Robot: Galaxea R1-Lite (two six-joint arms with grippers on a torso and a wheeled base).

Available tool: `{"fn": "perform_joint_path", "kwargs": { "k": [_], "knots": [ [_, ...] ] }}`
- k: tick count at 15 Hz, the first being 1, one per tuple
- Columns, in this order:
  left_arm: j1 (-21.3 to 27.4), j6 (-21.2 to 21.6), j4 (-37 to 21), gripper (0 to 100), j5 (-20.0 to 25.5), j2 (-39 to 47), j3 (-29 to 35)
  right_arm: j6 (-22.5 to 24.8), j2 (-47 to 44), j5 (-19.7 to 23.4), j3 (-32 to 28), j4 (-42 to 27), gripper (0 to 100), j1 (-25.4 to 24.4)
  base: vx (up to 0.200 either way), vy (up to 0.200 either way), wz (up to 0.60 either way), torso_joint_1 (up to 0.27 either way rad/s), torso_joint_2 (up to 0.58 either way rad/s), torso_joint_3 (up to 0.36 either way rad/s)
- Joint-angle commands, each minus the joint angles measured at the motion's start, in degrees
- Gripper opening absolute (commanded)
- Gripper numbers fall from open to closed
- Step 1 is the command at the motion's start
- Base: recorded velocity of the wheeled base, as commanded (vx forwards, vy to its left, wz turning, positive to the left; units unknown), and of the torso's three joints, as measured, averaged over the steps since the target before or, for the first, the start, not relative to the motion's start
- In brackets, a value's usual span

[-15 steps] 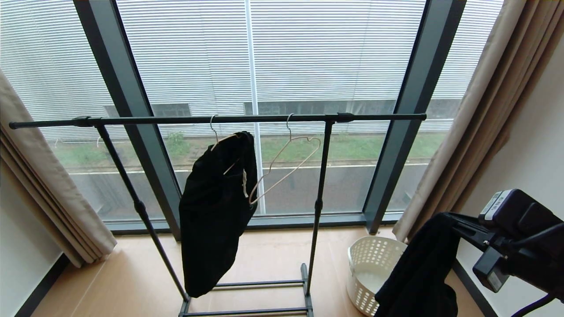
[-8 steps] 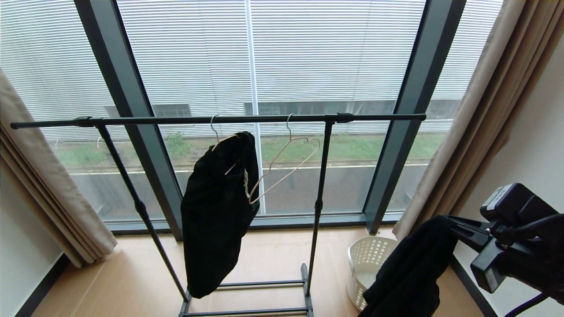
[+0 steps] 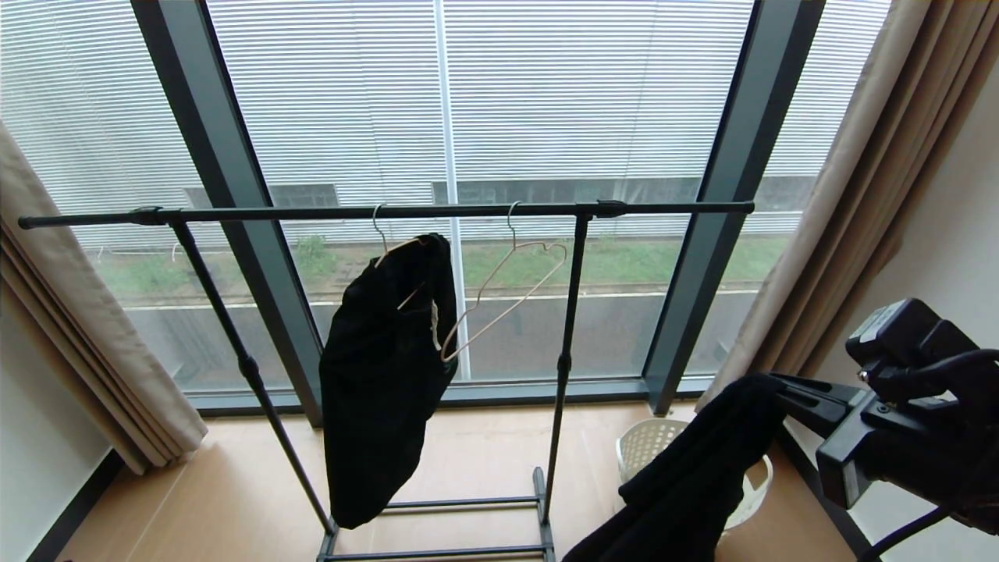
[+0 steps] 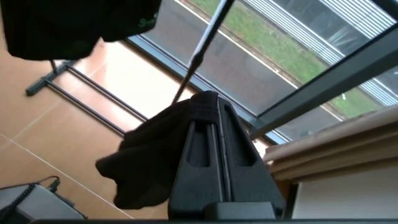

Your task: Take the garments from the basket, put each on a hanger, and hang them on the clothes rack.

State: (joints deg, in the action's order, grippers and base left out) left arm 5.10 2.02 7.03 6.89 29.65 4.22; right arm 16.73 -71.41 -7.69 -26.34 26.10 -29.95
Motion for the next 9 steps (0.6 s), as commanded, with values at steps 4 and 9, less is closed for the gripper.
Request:
{"fn": "perform_joint_path", "kwargs": {
  "k": [4,9],
  "knots": [
    [9.76,-8.53,18.81,100,-7.5,38.47,9.58,-5.48,-17.18,-12.17,-19.36,-3.86,0,-4.76,0.0,0.0,0.0,0.0,0.0,0.0],
    [27.07,-14.59,30.93,100,-16.2,54.82,15.12,-13.47,-29.13,-34.67,-32.28,-5.01,0,-12.32,0.0,0.0,0.0,0.0,0.0,0.0]
  ]
}}
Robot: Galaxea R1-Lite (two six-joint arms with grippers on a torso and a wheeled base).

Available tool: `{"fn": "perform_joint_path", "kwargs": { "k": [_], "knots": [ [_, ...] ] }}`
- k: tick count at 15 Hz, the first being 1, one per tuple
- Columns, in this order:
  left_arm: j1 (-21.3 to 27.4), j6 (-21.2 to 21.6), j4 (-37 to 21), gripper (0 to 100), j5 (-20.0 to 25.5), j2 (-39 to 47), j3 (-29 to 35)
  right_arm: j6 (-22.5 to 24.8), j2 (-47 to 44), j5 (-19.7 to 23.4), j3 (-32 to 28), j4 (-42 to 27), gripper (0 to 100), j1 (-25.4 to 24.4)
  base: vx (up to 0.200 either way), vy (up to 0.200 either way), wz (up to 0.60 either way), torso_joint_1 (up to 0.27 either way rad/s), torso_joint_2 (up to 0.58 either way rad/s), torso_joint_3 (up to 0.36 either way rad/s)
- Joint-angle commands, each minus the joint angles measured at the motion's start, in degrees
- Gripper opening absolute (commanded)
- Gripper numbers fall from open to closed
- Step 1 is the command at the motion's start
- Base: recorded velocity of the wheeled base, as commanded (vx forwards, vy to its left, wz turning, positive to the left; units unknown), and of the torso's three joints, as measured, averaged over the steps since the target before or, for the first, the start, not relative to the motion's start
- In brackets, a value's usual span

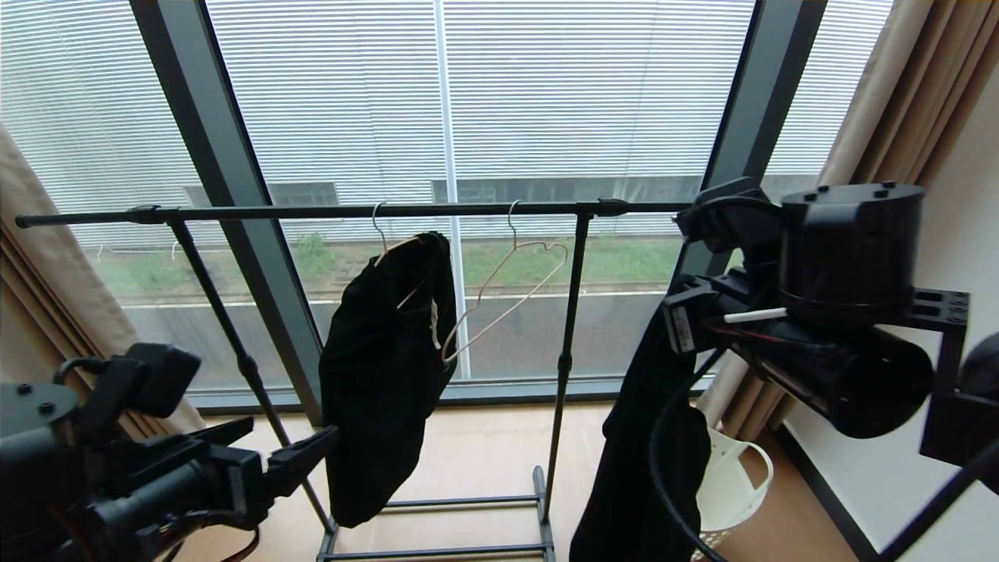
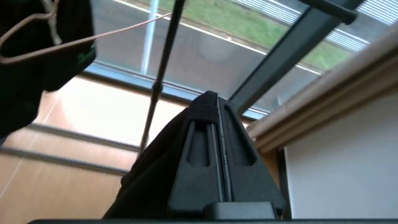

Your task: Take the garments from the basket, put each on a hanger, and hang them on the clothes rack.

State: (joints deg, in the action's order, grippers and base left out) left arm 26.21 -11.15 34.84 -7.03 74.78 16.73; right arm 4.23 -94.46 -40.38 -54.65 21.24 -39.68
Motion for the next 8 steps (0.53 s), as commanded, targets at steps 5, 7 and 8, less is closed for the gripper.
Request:
{"fn": "perform_joint_path", "kwargs": {
  "k": [5,7,8],
  "knots": [
    [11.76,-3.7,6.12,100,-2.11,11.88,5.6,-0.98,-6.96,-5.94,-9.77,-0.23,0,-6.29,0.0,0.0,0.0,0.0,0.0,0.0],
    [14.75,-4.23,6.12,100,-2.11,12.85,6.39,-0.98,-8.37,-6.03,-11.36,-0.14,0,-6.73,0.0,0.0,0.0,0.0,0.0,0.0],
    [16.42,-4.23,6.12,100,-2.02,13.64,6.92,-0.98,-8.54,-6.03,-12.23,-0.23,0,-6.9,0.0,0.0,0.0,0.0,0.0,0.0]
  ]
}}
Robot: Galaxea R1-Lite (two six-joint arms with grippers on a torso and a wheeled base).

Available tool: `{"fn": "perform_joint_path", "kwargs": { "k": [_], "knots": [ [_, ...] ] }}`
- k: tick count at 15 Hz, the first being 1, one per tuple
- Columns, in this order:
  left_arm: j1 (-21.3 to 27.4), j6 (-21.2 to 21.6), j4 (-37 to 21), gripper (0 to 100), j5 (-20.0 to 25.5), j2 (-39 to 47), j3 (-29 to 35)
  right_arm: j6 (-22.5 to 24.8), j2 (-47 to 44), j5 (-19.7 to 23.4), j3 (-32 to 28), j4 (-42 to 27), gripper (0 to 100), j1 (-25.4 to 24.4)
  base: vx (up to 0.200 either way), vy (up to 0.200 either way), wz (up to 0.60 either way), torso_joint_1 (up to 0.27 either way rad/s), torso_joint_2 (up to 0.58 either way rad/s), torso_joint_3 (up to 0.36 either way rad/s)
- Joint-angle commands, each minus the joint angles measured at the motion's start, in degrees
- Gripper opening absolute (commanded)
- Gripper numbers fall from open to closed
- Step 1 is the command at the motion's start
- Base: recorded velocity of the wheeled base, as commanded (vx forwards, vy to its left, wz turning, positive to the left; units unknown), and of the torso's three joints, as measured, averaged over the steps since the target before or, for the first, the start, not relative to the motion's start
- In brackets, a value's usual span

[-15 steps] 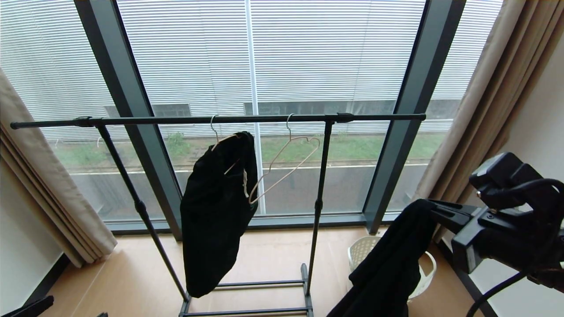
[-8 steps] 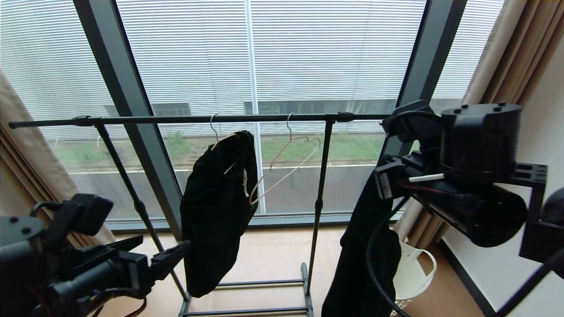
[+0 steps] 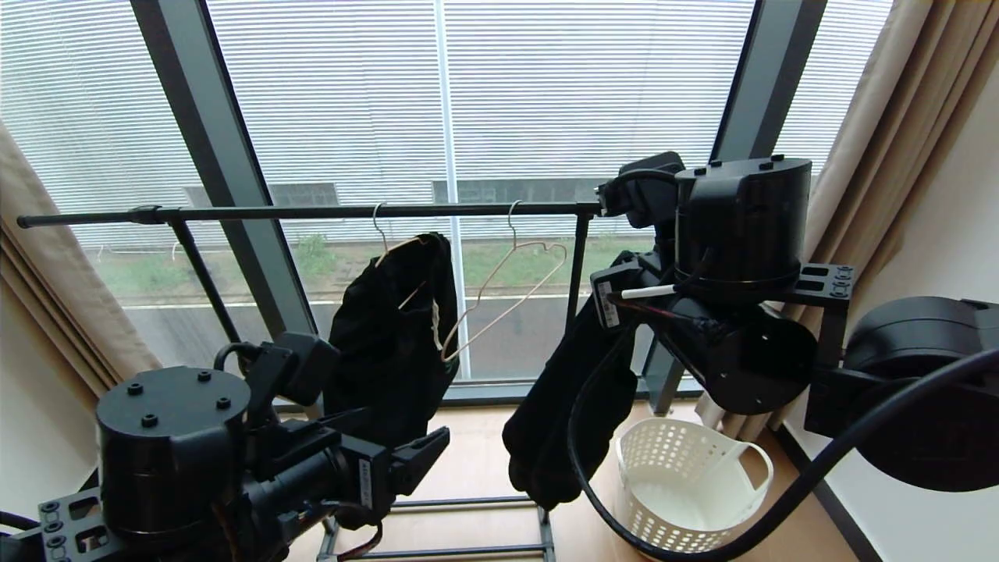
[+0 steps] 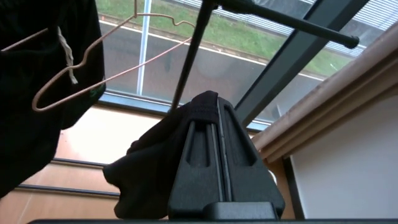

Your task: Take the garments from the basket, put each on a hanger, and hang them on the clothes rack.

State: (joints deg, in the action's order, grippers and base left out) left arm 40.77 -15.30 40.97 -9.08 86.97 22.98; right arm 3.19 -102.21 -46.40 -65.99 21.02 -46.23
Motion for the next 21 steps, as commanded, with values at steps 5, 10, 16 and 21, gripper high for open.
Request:
{"fn": "perform_joint_path", "kwargs": {
  "k": [5,10,16,21],
  "knots": [
    [9.51,-0.26,5.61,100,-0.5,8.83,3.12,-2.58,-3.79,-0.01,-3.53,0.78,0,-2.82,0.0,0.0,0.0,0.0,0.0,0.0],
    [14.43,-0.35,5.79,100,-1.2,13.58,7.26,-5.39,-3.26,0.08,-3.45,0.78,0,-5.8,0.0,0.0,0.0,0.0,0.0,0.0],
    [12.06,-0.26,9.3,100,-4.19,21.49,12.53,-5.57,-2.12,-0.1,-3.36,0.87,0,-6.77,0.0,0.0,0.0,0.0,0.0,0.0],
    [5.64,0.01,9.3,100,-9.38,27.38,18.15,-6.01,-1.24,-1.24,-3.36,0.87,0,-7.74,0.0,0.0,0.0,0.0,0.0,0.0]
  ]
}}
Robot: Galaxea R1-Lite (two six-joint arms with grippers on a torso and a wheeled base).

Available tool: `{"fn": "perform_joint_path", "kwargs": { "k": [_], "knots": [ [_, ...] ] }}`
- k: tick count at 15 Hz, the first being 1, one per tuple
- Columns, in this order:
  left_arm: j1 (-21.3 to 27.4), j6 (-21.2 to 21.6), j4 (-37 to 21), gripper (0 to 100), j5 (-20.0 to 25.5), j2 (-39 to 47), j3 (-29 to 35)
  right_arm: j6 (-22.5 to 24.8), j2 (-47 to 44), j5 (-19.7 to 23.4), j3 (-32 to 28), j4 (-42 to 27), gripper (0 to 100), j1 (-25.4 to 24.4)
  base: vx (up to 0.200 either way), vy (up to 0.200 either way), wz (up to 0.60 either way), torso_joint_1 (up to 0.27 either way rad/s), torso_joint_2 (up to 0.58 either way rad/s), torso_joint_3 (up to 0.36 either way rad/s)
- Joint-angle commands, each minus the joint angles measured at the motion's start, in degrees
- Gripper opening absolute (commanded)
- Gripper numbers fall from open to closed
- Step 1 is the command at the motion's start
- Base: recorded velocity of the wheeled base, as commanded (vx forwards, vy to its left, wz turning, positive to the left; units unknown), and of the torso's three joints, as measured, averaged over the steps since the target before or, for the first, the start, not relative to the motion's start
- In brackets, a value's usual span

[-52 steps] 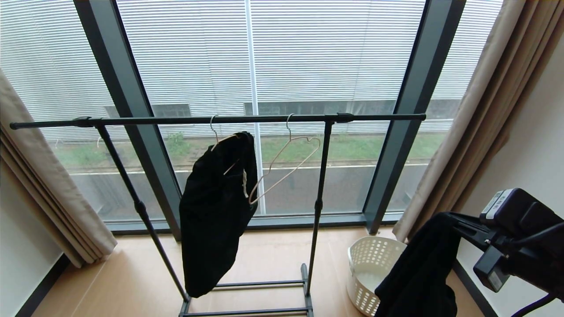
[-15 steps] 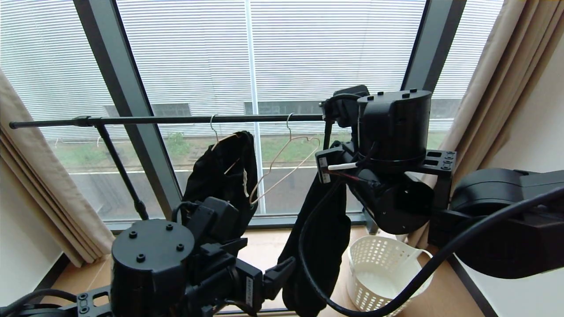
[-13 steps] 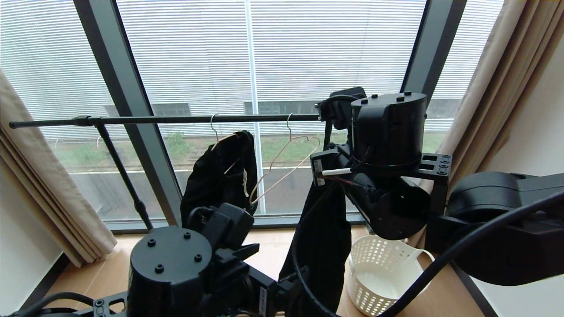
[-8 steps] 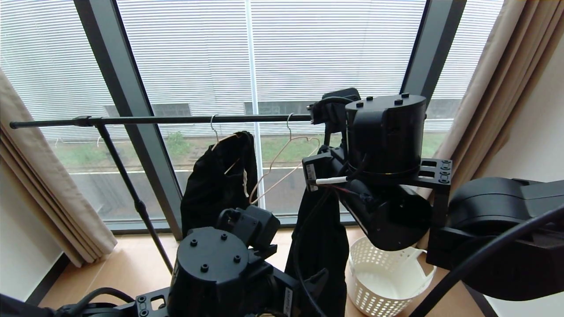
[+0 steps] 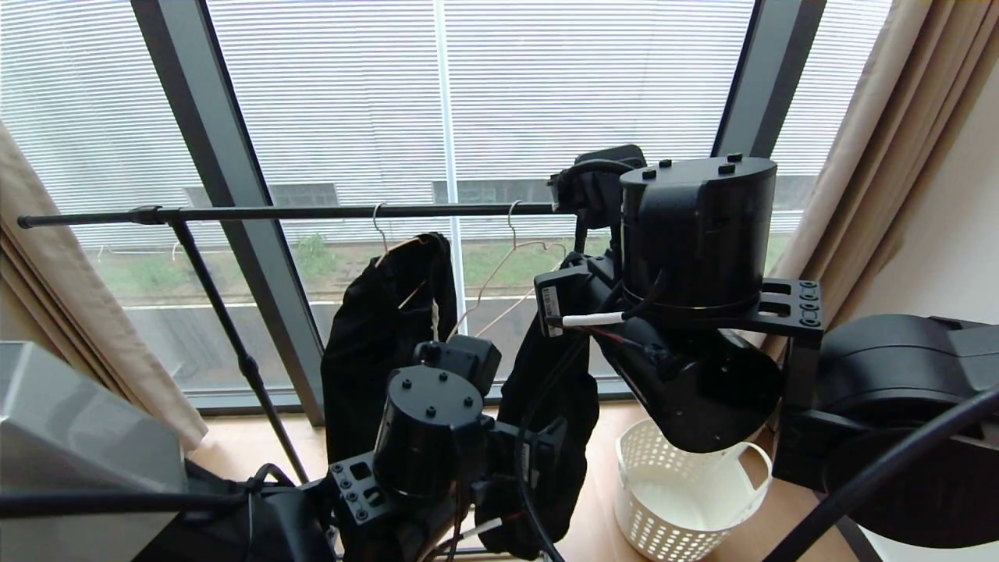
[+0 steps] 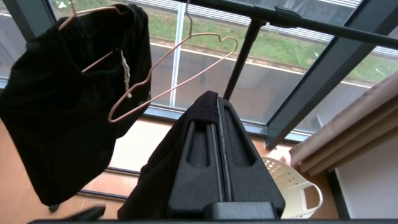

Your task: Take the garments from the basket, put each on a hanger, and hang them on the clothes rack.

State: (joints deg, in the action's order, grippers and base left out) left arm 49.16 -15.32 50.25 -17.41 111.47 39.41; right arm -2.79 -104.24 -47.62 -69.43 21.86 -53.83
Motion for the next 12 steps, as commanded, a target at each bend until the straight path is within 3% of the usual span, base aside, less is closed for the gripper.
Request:
{"fn": "perform_joint_path", "kwargs": {
  "k": [1,6,9,10,12],
  "knots": [
    [-3.81,0.12,0.02,100,-1.14,2.79,1.81,-0.28,0.97,-0.02,0.26,0.03,0,-0.13,0.0,0.0,0.0,0.0,0.0,0.0],
    [-6.36,0.91,0.11,100,-5.18,1.56,1.54,-0.9,1.15,-0.11,0.52,0.03,0,0.04,0.0,0.0,0.0,0.0,0.0,0.0],
    [-1.7,1.0,0.02,100,-5.18,-3.1,-1.62,-0.72,-0.17,-1.07,-0.62,-0.06,0,1.63,0.0,0.0,0.0,0.0,0.0,0.0],
    [1.64,1.35,0.11,100,-5.0,-5.47,-3.64,-0.72,-1.93,-4.41,-2.03,-0.06,0,1.98,0.0,0.0,0.0,0.0,0.0,0.0],
    [4.71,1.52,0.02,100,-4.74,-6.0,-4.08,-0.72,-2.9,-5.65,-2.91,0.03,0,1.98,0.0,0.0,0.0,0.0,0.0,0.0]
  ]
}}
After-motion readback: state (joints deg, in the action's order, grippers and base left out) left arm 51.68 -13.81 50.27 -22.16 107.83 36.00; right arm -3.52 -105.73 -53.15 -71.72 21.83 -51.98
